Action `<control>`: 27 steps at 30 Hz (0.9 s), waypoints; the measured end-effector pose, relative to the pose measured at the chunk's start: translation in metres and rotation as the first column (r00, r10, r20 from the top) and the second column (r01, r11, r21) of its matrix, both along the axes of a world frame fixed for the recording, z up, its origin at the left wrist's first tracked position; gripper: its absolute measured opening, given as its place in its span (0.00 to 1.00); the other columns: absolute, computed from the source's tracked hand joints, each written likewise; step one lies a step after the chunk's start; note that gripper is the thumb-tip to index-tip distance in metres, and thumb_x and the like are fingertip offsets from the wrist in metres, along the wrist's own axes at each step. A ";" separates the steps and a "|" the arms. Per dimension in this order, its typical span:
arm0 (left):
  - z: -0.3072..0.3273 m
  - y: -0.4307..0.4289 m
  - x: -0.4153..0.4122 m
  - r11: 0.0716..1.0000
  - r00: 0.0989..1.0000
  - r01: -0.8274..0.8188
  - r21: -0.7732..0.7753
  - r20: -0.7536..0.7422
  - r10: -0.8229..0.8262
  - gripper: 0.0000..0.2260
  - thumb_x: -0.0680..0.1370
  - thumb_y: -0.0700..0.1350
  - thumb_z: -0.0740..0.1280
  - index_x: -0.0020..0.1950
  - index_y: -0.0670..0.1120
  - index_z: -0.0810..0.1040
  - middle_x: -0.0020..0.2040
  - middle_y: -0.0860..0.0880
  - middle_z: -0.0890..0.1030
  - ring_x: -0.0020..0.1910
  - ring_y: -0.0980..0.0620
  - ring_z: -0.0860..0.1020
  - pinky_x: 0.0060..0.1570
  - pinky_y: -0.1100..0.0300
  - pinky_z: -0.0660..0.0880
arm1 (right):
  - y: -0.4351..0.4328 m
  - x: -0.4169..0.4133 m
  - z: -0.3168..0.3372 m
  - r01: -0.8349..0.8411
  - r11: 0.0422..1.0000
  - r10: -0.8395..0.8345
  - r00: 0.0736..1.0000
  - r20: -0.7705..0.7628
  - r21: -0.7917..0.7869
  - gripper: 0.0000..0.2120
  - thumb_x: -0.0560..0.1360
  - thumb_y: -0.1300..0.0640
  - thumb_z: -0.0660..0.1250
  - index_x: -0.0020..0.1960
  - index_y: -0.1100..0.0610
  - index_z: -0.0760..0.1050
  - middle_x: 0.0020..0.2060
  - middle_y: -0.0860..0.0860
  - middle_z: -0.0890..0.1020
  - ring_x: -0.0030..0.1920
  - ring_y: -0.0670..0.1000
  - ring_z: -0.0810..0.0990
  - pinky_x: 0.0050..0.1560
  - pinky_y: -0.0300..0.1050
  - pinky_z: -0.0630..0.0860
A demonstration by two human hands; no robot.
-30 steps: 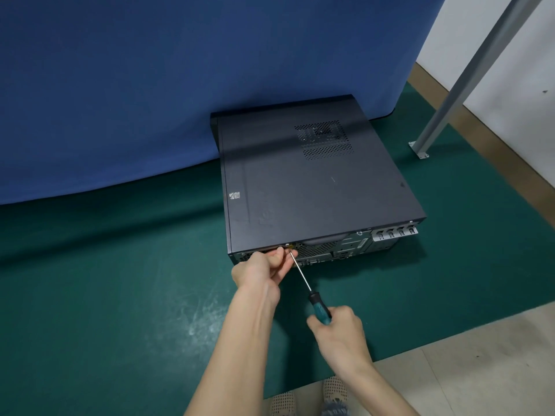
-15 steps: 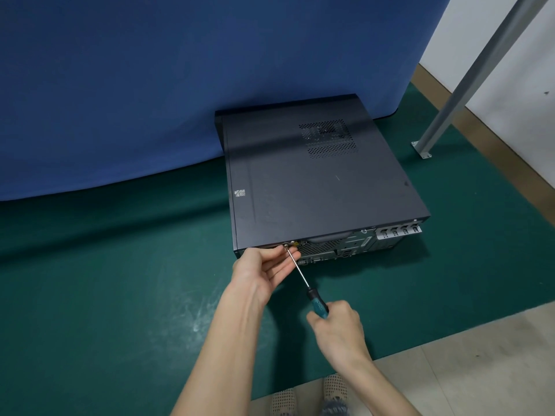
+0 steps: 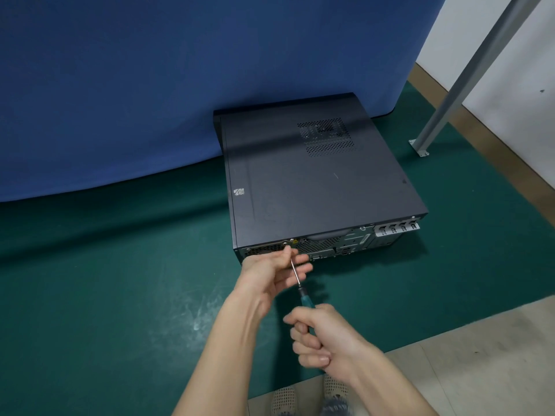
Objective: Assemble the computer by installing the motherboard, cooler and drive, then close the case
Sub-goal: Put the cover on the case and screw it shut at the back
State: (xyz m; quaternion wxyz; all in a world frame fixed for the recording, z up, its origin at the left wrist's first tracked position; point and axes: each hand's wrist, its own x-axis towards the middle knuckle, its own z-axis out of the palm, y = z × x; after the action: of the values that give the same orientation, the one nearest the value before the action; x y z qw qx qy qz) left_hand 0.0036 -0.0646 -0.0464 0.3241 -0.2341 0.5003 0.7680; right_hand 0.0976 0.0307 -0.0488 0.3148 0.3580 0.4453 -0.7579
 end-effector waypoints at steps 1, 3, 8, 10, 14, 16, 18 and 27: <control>0.000 0.002 0.003 0.999 0.999 0.040 -0.008 -0.032 -0.040 0.10 0.80 0.39 0.62 0.54 0.33 0.76 0.46 0.37 0.83 0.40 0.43 0.84 0.41 0.55 0.81 | 0.002 0.000 0.000 0.015 0.992 -0.014 1.000 0.010 -0.129 0.17 0.73 0.64 0.64 0.27 0.57 0.65 0.19 0.50 0.59 0.17 0.45 0.52 0.16 0.32 0.52; 0.001 0.005 0.004 0.997 0.993 0.051 -0.058 -0.104 -0.057 0.11 0.81 0.39 0.60 0.54 0.32 0.76 0.42 0.38 0.84 0.37 0.45 0.84 0.37 0.58 0.81 | 0.002 0.001 0.002 0.033 0.974 -0.029 0.999 0.020 -0.224 0.15 0.72 0.60 0.68 0.29 0.57 0.67 0.19 0.50 0.60 0.17 0.44 0.53 0.15 0.33 0.52; 0.006 0.013 0.007 0.953 0.967 0.008 -0.303 -0.242 -0.085 0.09 0.81 0.38 0.61 0.51 0.31 0.76 0.35 0.43 0.83 0.28 0.49 0.82 0.27 0.62 0.78 | -0.017 0.014 -0.005 -0.158 0.569 0.404 0.908 -0.108 0.807 0.17 0.71 0.50 0.71 0.33 0.55 0.66 0.25 0.47 0.69 0.27 0.51 0.65 0.30 0.46 0.65; 0.007 0.012 0.008 0.964 0.968 0.010 -0.266 -0.241 -0.076 0.09 0.81 0.38 0.61 0.52 0.33 0.76 0.37 0.42 0.84 0.29 0.48 0.82 0.28 0.62 0.78 | -0.023 0.012 -0.005 -0.042 0.665 0.324 0.916 -0.237 0.746 0.18 0.75 0.55 0.67 0.31 0.55 0.64 0.22 0.48 0.68 0.23 0.49 0.63 0.25 0.41 0.61; 0.008 -0.001 0.010 0.980 0.963 0.190 -0.058 -0.182 -0.197 0.08 0.81 0.39 0.59 0.60 0.39 0.70 0.43 0.37 0.84 0.36 0.41 0.83 0.33 0.55 0.80 | -0.003 0.005 -0.001 0.074 0.993 -0.091 0.977 -0.194 -0.093 0.12 0.75 0.57 0.68 0.35 0.61 0.73 0.20 0.55 0.66 0.18 0.47 0.55 0.19 0.33 0.54; 0.007 0.000 0.011 0.968 0.945 0.221 -0.122 -0.217 -0.243 0.10 0.81 0.38 0.59 0.62 0.38 0.68 0.39 0.37 0.83 0.33 0.42 0.83 0.31 0.56 0.79 | 0.007 0.009 -0.003 0.051 0.998 -0.054 0.985 -0.162 -0.024 0.10 0.71 0.55 0.72 0.38 0.62 0.76 0.21 0.55 0.67 0.18 0.47 0.54 0.20 0.35 0.56; 0.004 0.003 0.011 0.958 0.935 0.201 -0.206 -0.251 -0.250 0.12 0.81 0.37 0.59 0.64 0.36 0.67 0.35 0.39 0.83 0.28 0.45 0.82 0.28 0.58 0.77 | 0.003 0.013 -0.006 -0.093 0.949 0.142 0.979 -0.147 0.300 0.09 0.71 0.58 0.74 0.37 0.60 0.76 0.22 0.54 0.70 0.18 0.47 0.57 0.21 0.37 0.58; 0.002 -0.020 0.019 0.863 0.834 0.491 -0.118 -0.221 -0.505 0.27 0.74 0.26 0.65 0.68 0.48 0.66 0.44 0.38 0.84 0.36 0.48 0.82 0.35 0.62 0.76 | 0.005 0.007 -0.005 0.100 0.993 -0.103 0.994 -0.046 -0.067 0.15 0.73 0.64 0.68 0.30 0.58 0.67 0.21 0.51 0.59 0.18 0.45 0.54 0.18 0.32 0.53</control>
State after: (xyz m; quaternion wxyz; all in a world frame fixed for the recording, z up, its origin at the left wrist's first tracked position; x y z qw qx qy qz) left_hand 0.0228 -0.0846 -0.0440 0.4417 -0.0085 0.6015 0.6656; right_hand 0.1046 0.0354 -0.0536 0.2762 0.3508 0.4093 -0.7957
